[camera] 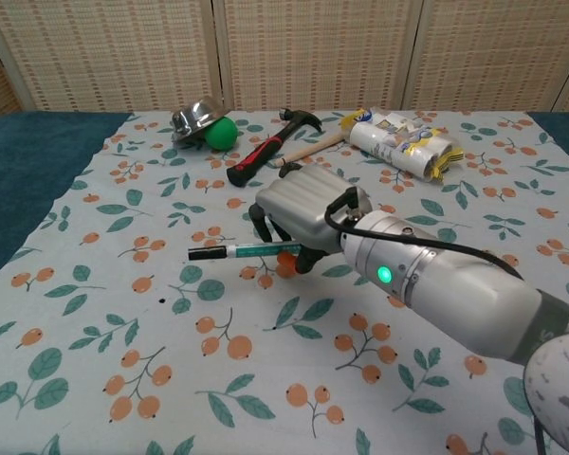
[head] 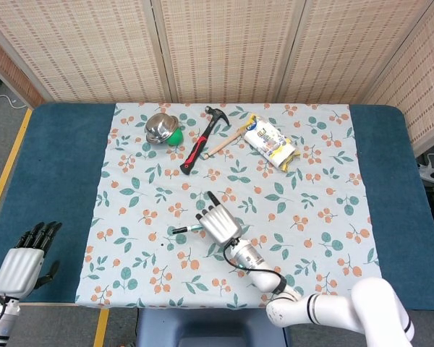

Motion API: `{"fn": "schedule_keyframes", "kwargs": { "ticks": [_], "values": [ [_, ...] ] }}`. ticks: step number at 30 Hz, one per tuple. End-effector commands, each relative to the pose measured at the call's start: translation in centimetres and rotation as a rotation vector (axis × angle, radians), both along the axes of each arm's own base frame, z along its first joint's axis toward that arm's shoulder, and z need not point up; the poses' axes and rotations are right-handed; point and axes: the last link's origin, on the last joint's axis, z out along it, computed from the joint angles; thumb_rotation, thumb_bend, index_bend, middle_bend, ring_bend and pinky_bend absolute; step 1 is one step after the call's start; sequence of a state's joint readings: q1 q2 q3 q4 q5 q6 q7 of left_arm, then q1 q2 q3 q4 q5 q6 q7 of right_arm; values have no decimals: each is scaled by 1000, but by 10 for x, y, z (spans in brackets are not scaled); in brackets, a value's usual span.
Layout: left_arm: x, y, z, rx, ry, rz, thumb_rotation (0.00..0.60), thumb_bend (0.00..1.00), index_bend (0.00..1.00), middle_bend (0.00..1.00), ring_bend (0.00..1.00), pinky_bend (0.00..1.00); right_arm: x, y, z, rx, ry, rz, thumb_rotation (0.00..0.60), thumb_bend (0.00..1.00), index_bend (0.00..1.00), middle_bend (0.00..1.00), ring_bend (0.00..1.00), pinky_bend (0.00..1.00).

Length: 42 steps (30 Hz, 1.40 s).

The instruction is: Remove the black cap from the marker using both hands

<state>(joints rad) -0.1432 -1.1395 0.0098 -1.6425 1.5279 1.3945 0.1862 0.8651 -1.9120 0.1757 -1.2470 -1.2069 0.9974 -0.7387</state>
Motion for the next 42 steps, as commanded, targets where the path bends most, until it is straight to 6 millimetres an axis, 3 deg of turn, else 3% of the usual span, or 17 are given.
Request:
{"fn": "schedule_keyframes", "kwargs": {
  "ticks": [1, 2, 6, 8, 13, 16, 24, 31, 42],
  "values": [
    [27, 9, -17, 11, -75, -148, 600, 434, 89, 311, 255, 390, 9, -6, 12, -96, -50, 19, 600, 371, 885, 823, 524, 103],
    [37, 13, -24, -1, -90, -192, 600, 434, 120, 370, 311, 450, 10, -7, 14, -107, -61, 20, 600, 372, 885, 823, 524, 103],
    [45, 16, -31, -14, -101, -218, 600, 434, 211, 477, 431, 597, 12, -7, 17, -111, -72, 20, 600, 373, 885, 823, 524, 103],
    [81, 34, -61, -85, -138, -288, 600, 433, 260, 502, 471, 663, 16, -6, 24, -119, -106, 12, 600, 376, 885, 823, 524, 103],
    [120, 66, -93, -78, -213, -249, 600, 433, 273, 519, 514, 720, 18, -1, 33, -105, -136, -6, 600, 378, 886, 824, 524, 103],
    [130, 78, -106, -77, -259, -214, 600, 434, 288, 553, 536, 736, 19, -1, 36, -102, -154, -19, 600, 378, 886, 824, 524, 103],
    [136, 99, -119, -37, -226, -183, 600, 398, 271, 428, 538, 749, 18, 1, 34, -91, -112, -35, 600, 384, 888, 824, 524, 103],
    [136, 100, -129, -36, -173, -178, 600, 392, 272, 448, 538, 754, 19, 3, 26, -88, -85, -38, 600, 386, 890, 824, 524, 103],
    [138, 114, -146, 22, -67, -216, 600, 389, 361, 542, 558, 794, 24, 7, 16, -80, -90, -40, 600, 392, 891, 823, 534, 104]
  ]
}}
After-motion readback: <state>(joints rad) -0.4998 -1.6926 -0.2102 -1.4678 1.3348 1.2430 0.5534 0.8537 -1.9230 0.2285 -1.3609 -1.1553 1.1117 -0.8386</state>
